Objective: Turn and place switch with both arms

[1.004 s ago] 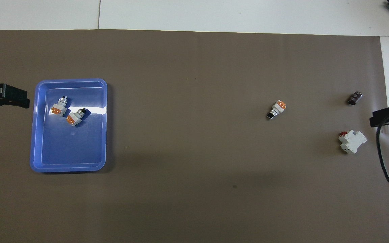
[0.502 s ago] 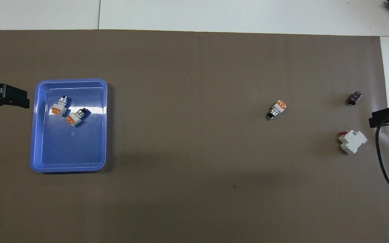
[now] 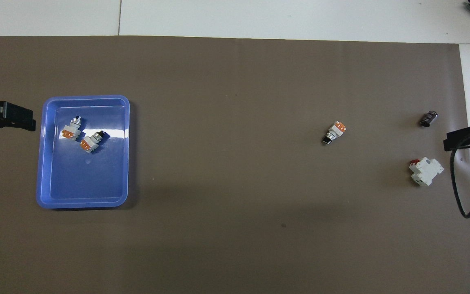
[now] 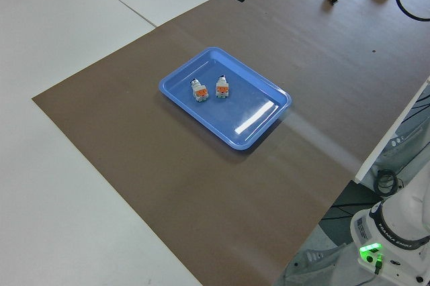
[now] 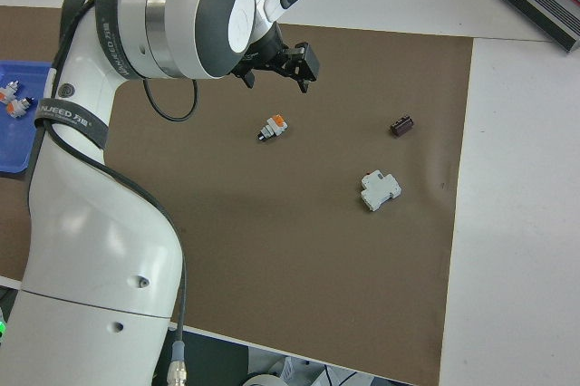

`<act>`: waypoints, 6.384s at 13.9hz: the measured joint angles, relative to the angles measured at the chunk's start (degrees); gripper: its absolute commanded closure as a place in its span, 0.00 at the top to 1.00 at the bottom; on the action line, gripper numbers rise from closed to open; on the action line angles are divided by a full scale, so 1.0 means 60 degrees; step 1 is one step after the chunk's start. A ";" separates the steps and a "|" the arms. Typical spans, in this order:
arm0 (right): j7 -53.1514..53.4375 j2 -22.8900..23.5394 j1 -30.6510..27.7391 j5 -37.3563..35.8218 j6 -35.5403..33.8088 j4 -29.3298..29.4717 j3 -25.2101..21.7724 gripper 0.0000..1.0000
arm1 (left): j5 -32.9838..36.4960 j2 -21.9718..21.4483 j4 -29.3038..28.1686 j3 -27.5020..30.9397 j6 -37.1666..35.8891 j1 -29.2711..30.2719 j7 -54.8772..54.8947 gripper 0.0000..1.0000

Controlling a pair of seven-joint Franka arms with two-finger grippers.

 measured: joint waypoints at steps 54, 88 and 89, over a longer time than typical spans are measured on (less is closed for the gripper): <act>1.4232 0.0521 0.1794 0.8526 0.2718 0.0379 0.1947 0.00 | -0.0704 -0.0128 0.0005 -0.0167 -0.0003 -0.0196 -0.0072 1.00; 1.4644 0.0521 0.2110 0.8538 0.3443 0.0137 0.1895 0.00 | -0.7374 -0.0314 -0.0313 -0.2173 0.2810 -0.0964 -0.8322 0.24; 1.4644 0.0522 0.2103 0.8538 0.3441 0.0139 0.1888 0.00 | -0.7375 -0.0315 -0.0326 -0.2178 0.2831 -0.0966 -0.8317 0.23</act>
